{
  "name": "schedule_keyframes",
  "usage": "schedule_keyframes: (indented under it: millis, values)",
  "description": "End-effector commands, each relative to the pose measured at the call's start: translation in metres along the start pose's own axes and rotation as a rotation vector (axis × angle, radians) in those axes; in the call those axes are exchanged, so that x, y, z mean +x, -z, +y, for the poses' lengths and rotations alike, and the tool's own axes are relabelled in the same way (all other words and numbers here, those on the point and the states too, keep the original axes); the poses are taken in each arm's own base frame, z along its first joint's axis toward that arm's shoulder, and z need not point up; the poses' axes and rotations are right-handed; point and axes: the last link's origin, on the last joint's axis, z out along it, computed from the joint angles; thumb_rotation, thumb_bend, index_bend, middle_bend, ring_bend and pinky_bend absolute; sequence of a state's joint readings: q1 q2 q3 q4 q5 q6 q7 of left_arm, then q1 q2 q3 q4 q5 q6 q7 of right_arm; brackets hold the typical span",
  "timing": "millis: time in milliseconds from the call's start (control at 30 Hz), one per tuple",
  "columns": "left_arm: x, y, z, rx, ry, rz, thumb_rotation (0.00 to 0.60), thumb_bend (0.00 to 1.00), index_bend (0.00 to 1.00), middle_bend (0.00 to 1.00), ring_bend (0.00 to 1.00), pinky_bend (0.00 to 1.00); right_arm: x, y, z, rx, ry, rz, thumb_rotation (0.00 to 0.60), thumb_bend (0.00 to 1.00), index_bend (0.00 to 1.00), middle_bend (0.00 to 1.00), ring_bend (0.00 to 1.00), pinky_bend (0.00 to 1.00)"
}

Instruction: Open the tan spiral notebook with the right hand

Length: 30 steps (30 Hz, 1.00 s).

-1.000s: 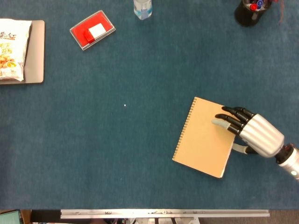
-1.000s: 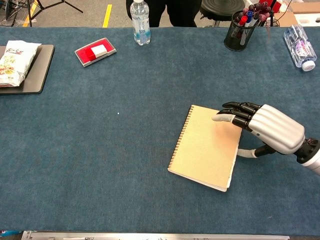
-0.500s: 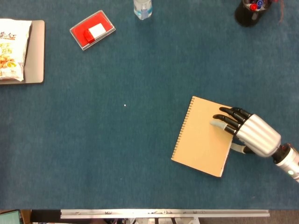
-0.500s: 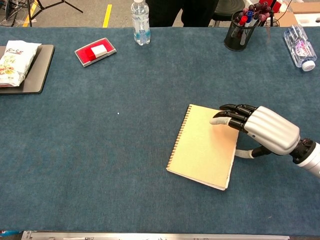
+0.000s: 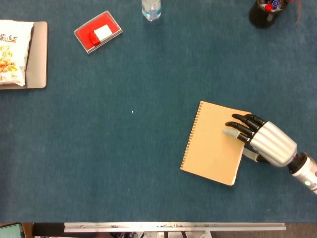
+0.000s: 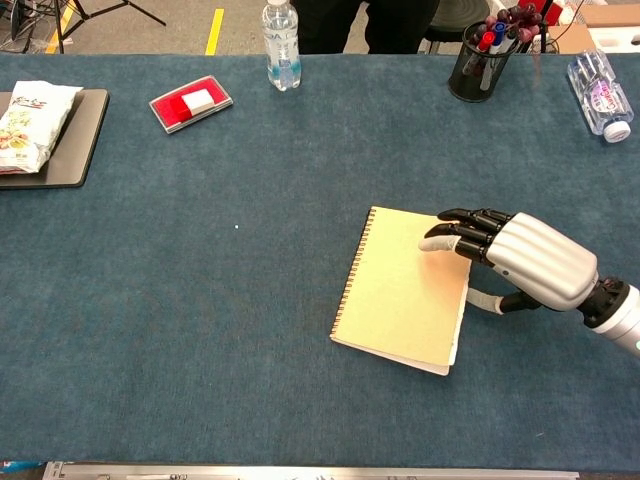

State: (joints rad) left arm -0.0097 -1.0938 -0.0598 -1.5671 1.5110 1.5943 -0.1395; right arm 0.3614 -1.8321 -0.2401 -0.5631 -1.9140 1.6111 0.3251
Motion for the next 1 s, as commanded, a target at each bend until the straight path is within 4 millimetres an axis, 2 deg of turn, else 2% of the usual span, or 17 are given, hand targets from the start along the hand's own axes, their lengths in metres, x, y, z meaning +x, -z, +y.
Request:
schedule_keyframes:
  millis: [33,400,567,1000]
  values:
    - [0.0001,0.0,0.0,0.0,0.0,0.001,0.6,0.19,0.44,0.37,0.21,0.42,-0.0001,0.0,0.0,0.0,0.0,-0.001,0.6,0.29,0.24,0.25,0.14,0.27]
    - [0.0006,0.0005,0.0,0.0,0.002,0.001,0.6,0.19,0.44,0.37,0.21,0.42,0.0,-0.0006,0.0001,0.0,0.003,0.0,0.6,0.23,0.24,0.25,0.14,0.27]
    - [0.0004,0.0001,-0.0002,0.001,0.001,0.0,0.6,0.19,0.44,0.37,0.21,0.42,0.0005,-0.0009,-0.0003,0.0,0.002,0.003,0.6,0.23,0.24,0.25,0.14,0.27]
    - [0.0014,0.0002,-0.0007,0.003,0.005,0.005,0.6,0.19,0.44,0.37,0.21,0.42,0.0009,-0.0026,-0.0011,-0.002,-0.007,0.002,0.6,0.35,0.33,0.26,0.14,0.27]
